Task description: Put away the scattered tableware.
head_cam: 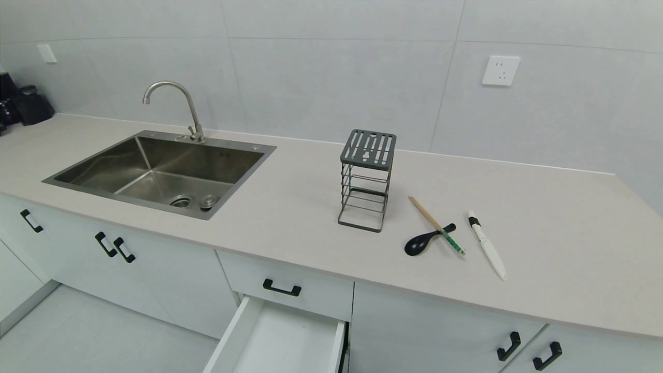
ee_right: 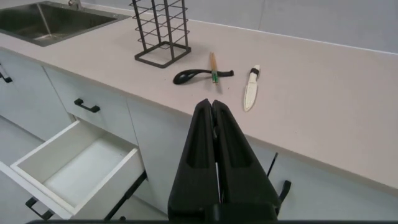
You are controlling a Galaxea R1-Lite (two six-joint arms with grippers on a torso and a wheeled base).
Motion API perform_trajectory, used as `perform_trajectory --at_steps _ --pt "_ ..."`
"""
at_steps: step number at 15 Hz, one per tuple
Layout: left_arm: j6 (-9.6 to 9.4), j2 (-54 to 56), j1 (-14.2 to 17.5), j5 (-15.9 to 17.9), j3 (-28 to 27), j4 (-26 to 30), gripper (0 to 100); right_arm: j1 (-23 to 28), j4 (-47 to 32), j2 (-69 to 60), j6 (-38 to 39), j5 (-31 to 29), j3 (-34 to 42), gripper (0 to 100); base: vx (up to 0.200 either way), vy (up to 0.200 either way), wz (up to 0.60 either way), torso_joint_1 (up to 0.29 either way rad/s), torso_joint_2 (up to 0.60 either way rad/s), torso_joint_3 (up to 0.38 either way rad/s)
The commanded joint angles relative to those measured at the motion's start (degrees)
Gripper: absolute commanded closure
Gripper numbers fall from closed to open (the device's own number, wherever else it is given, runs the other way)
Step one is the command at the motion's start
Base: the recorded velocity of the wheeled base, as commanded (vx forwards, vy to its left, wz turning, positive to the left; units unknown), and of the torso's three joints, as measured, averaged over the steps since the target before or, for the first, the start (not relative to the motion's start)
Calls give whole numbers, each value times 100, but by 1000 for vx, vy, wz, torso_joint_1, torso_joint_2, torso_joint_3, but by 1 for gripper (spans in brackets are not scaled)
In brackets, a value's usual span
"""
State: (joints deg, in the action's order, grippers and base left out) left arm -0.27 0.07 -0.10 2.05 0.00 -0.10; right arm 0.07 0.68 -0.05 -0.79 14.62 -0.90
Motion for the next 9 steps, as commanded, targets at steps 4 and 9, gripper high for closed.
perform_trajectory --at_steps 4,9 --pt "0 -7 1 6 0 1 0 10 -16 5 -79 -3 2 100 0 0 0 84 -171 -82" --pt "0 -7 1 6 0 1 0 10 -7 5 -53 32 2 0 0 0 0 0 0 0"
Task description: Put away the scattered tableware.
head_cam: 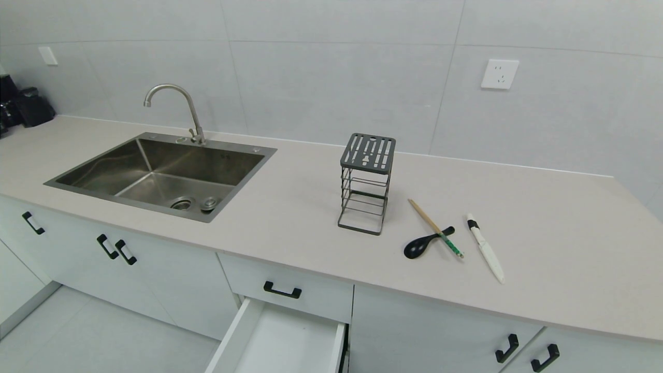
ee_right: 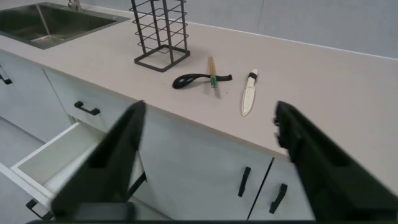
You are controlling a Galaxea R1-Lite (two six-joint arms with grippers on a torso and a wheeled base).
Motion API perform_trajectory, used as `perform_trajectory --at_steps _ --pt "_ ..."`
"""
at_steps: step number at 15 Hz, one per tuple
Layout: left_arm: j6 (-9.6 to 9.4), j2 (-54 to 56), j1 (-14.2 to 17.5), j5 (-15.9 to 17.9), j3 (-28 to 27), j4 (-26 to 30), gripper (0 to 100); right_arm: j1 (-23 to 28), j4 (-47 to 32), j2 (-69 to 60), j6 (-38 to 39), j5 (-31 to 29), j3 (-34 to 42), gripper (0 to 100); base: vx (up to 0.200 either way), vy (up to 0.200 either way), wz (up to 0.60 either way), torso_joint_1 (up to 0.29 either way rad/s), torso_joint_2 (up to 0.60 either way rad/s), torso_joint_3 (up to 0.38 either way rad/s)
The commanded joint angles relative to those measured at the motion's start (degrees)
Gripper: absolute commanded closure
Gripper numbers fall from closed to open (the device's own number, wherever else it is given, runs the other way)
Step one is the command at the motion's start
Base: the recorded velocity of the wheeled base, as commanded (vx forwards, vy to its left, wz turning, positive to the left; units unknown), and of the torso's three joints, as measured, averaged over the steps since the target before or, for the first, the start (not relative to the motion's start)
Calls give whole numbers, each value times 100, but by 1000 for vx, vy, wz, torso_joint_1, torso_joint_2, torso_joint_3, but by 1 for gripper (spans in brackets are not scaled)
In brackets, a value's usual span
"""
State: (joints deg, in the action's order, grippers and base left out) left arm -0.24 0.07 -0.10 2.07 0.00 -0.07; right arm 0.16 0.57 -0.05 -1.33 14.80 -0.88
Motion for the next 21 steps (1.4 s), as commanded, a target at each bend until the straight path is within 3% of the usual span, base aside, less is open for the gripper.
perform_trajectory --at_steps 1,3,5,7,12,16,21 --pt "-2 -7 1 -5 0 -1 0 2 4 5 1 14 0 0 0 0 0 0 0 0" --pt "-2 -7 1 4 0 -1 0 2 57 5 1 14 17 0 0 0 0 0 0 0" --pt "-2 -7 1 4 0 -1 0 2 901 5 10 5 88 0 0 0 0 0 0 0" --pt "-2 -7 1 -5 0 -1 0 -16 857 5 1 85 79 0 0 0 0 0 0 0" --pt "-2 -7 1 -5 0 -1 0 -728 725 2334 1 304 -747 0 0 0 0 0 0 0" --pt "-2 -7 1 -5 0 -1 0 -728 822 4074 -25 304 -1362 0 0 0 0 0 0 0" --pt "-2 -7 1 -5 0 -1 0 -693 2535 6588 -60 278 -1512 0 0 0 0 0 0 0"
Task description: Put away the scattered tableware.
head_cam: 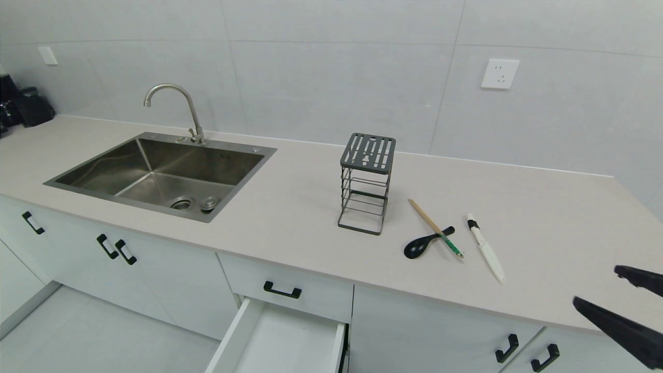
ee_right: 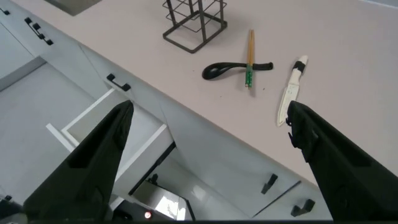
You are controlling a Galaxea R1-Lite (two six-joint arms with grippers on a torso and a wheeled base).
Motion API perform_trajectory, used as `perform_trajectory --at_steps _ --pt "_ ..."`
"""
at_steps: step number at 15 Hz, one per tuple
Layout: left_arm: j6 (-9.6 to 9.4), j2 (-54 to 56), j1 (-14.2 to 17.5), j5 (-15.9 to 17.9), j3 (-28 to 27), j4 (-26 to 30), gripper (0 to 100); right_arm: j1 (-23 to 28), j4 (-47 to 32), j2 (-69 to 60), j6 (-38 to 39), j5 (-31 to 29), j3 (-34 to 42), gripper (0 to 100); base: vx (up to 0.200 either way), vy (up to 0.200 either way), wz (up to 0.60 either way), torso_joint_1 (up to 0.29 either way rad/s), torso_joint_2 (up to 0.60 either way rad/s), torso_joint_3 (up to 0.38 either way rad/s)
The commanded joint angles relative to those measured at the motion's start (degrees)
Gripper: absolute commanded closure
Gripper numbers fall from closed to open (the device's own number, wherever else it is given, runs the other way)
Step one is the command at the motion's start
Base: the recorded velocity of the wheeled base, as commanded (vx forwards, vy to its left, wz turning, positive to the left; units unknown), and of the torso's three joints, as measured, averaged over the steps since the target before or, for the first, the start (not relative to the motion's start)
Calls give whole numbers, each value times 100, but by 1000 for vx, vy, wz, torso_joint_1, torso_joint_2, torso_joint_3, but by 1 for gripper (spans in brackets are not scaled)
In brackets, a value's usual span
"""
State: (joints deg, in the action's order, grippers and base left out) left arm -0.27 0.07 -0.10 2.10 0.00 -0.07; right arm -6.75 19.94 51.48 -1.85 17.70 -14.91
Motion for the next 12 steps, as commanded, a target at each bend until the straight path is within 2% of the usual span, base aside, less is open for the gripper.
perform_trajectory --at_steps 1,10,12 --pt "0 -7 1 -8 0 -1 0 -1 827 1707 -8 -21 -126 0 0 0 0 0 0 0" --pt "0 -7 1 1 0 -1 0 -63 950 3325 -157 -21 -865 0 0 0 0 0 0 0" --pt "0 -7 1 1 0 -1 0 -212 959 3790 -175 -91 -1032 0 0 0 0 0 0 0"
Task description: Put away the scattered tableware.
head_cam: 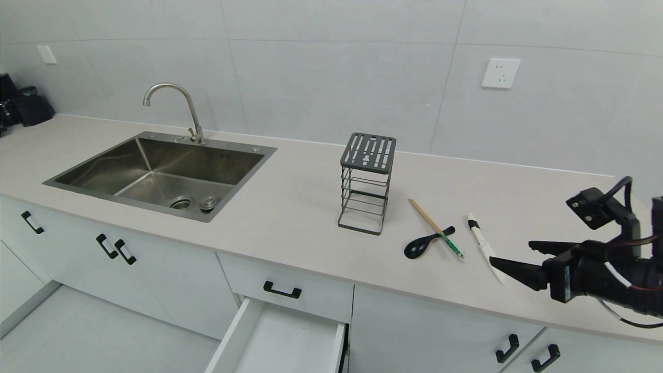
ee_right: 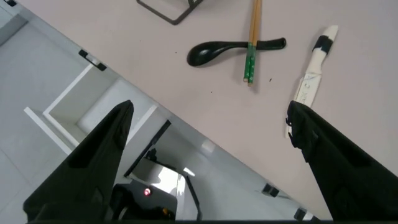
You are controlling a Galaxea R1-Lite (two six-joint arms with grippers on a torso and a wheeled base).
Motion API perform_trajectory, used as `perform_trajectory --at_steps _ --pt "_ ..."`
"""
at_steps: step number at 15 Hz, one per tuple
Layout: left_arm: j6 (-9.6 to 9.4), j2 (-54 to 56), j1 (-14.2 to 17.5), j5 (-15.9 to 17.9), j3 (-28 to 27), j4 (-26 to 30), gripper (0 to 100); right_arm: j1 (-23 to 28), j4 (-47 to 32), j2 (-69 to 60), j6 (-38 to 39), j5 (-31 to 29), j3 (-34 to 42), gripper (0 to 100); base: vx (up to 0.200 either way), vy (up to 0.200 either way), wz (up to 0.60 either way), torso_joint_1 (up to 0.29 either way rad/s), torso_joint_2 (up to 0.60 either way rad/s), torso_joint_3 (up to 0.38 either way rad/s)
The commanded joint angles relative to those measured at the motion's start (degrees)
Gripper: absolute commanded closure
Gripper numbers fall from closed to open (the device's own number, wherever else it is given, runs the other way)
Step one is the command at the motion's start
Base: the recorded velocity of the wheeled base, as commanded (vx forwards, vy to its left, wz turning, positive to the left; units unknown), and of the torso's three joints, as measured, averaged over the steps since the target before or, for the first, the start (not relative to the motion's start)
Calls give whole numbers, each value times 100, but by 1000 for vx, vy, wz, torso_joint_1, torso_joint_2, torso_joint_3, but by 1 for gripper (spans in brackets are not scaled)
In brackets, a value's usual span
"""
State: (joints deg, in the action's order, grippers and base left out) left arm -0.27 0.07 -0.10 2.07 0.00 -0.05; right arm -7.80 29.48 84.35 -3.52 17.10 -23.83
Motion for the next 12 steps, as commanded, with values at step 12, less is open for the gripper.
perform_trajectory --at_steps 12 --pt "0 -7 1 -5 0 -4 0 -310 471 2569 53 -471 -1176 0 0 0 0 0 0 0"
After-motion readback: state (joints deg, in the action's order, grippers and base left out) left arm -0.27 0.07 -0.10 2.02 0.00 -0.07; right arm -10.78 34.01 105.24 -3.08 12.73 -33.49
